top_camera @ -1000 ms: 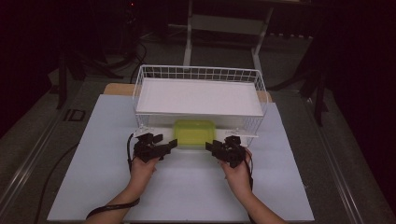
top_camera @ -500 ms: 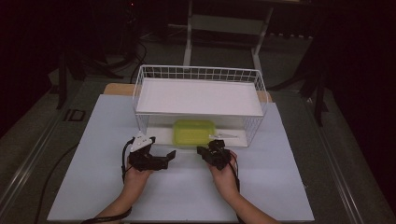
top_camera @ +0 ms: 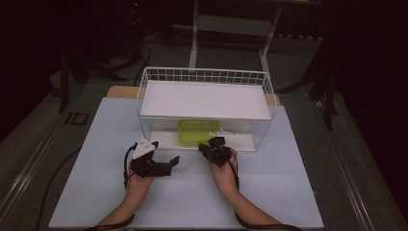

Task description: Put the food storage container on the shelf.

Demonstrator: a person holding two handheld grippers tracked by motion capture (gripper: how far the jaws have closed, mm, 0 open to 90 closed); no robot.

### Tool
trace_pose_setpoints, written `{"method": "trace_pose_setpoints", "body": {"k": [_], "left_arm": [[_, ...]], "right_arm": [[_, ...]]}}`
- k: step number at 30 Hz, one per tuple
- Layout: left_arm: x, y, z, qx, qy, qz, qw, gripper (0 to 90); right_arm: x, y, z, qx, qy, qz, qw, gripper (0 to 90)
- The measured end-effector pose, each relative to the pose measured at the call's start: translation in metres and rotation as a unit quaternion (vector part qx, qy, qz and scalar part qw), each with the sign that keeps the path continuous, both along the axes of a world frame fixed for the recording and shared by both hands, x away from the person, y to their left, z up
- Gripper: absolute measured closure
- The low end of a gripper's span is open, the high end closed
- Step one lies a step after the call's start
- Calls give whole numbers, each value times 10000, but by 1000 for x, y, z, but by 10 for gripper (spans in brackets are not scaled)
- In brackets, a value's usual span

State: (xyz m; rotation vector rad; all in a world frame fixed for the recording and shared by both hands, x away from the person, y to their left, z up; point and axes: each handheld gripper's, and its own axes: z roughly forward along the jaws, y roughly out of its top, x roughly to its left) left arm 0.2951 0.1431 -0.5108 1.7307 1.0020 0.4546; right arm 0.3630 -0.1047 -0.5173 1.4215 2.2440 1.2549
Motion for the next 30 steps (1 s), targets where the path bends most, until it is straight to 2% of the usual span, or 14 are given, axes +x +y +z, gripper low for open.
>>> {"method": "trace_pose_setpoints", "body": {"k": [14,22,26,30], "left_arm": [[-1,2,0,-9,-59,-6,10000,11],[-3,3,0,-5,-75,-16,10000,11],[-3,3,0,-6,-80,-36,10000,11],[-3,3,-1,-32,-60,-61,10000,12]], "right_arm": [[21,14,-4,28,5,-132,9999,899],[28,11,-3,37,-5,-214,9998,898],[31,9,-1,111,96,-324,9994,895],[34,7,-2,132,33,-364,9992,892]]}}
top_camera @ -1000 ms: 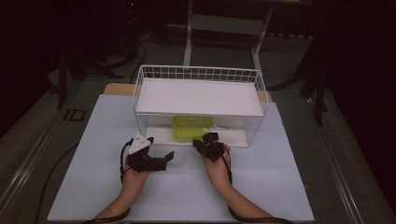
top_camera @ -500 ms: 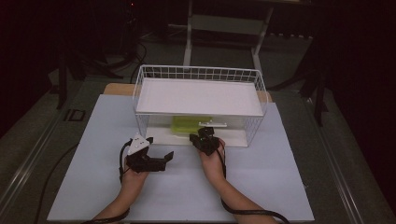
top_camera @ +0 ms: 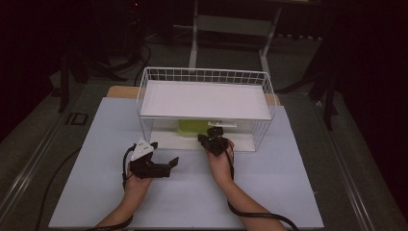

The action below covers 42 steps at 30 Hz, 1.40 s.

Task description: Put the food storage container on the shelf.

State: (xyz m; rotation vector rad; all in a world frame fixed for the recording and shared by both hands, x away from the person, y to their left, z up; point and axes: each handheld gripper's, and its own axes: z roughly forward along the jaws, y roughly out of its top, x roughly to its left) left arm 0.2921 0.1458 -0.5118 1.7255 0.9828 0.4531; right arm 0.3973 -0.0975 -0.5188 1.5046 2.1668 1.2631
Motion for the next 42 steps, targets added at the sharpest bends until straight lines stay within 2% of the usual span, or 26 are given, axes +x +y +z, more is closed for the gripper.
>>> {"method": "trace_pose_setpoints", "body": {"k": [12,16,19,23,28,30,35,39,42], "left_arm": [[-1,2,0,13,-18,-11,10000,11],[0,2,1,42,-59,-69,10000,11],[0,1,1,27,-72,-131,9999,11],[1,0,5,-91,-176,-398,9990,11],[0,-5,15,-154,-291,-757,9966,11],[-1,-7,19,-120,-322,-842,9959,11],[0,-7,26,-234,-390,-900,9949,11],[1,-9,30,-257,-457,-941,9942,11],[1,-12,32,-263,-472,-1043,9931,11]], "right_arm": [[6,7,-4,21,63,32,10000,886],[3,8,-1,-3,-2,32,10000,865],[-2,6,0,10,43,74,10000,832],[-13,-4,0,-47,-96,213,9997,742],[-28,-14,5,-63,-193,417,9989,509],[-33,-17,7,-16,-192,484,9986,427],[-46,-23,15,60,-309,877,9957,207],[-54,-28,19,121,-381,1007,9941,191],[-58,-32,24,124,-591,1047,9927,189]]}}
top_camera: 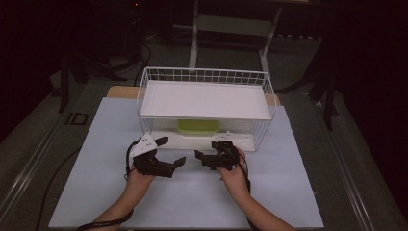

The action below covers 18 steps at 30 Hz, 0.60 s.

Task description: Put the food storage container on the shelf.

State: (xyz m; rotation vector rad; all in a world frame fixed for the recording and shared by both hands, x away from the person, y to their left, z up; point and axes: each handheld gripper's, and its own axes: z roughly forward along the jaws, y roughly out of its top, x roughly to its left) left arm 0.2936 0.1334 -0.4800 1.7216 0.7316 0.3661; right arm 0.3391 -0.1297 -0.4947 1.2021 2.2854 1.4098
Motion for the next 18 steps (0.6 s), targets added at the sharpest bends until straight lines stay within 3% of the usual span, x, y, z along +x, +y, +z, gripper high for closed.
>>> {"method": "trace_pose_setpoints", "body": {"k": [8,18], "left_arm": [[-1,-3,-2,-23,43,-208,9998,11],[-15,14,3,-8,72,-239,9997,11]], "right_arm": [[-3,-7,7,-8,-249,82,9997,189],[-19,-21,12,110,-355,338,9987,190]]}}
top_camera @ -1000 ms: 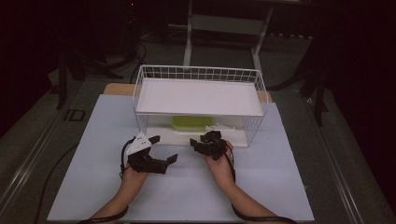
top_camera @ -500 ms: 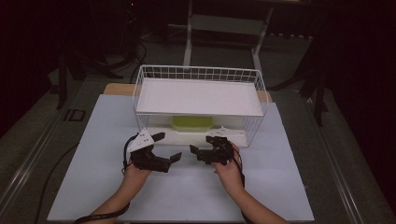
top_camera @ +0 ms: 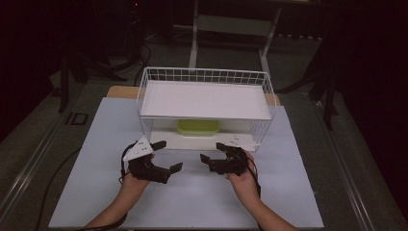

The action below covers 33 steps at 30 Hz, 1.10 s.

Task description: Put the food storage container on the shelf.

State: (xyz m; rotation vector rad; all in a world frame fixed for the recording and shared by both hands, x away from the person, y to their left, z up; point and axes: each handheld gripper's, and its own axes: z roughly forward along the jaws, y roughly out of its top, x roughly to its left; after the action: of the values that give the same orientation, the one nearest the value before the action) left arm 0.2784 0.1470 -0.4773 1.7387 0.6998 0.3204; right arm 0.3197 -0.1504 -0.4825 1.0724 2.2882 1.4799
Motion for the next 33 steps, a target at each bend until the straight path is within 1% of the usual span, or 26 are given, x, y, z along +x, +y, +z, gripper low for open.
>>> {"method": "trace_pose_setpoints", "body": {"k": [5,6,8,11,15,17,22,23,24,29,33], "left_arm": [[-8,12,2,-17,7,24,10000,11],[-9,14,2,-9,17,32,10000,11],[-12,18,2,-53,27,36,10000,11],[-16,23,1,-59,44,50,10000,11],[-22,30,-1,10,64,78,9999,11],[-24,34,-3,-41,80,118,9999,11],[-30,41,-7,-48,142,169,9997,11],[-30,41,-7,-48,142,169,9997,11],[-32,42,-9,-56,177,184,9997,11],[-35,43,-15,-28,205,168,9996,11],[-36,42,-21,-44,236,168,9996,11]], "right_arm": [[-10,-11,6,57,-97,33,9999,190],[-12,-14,7,29,-134,31,9999,191],[-15,-18,7,40,-139,52,9999,192],[-19,-22,7,-80,-215,41,9997,192],[-27,-33,3,-52,-136,73,9999,191],[-30,-39,2,-24,-125,66,9999,192],[-36,-50,0,-26,-73,39,10000,192],[-36,-50,0,-26,-73,39,10000,192],[-38,-54,0,-28,-83,25,10000,192],[-46,-66,0,-129,-80,-15,9999,192],[-50,-76,-1,-147,-90,-144,9997,192]]}}
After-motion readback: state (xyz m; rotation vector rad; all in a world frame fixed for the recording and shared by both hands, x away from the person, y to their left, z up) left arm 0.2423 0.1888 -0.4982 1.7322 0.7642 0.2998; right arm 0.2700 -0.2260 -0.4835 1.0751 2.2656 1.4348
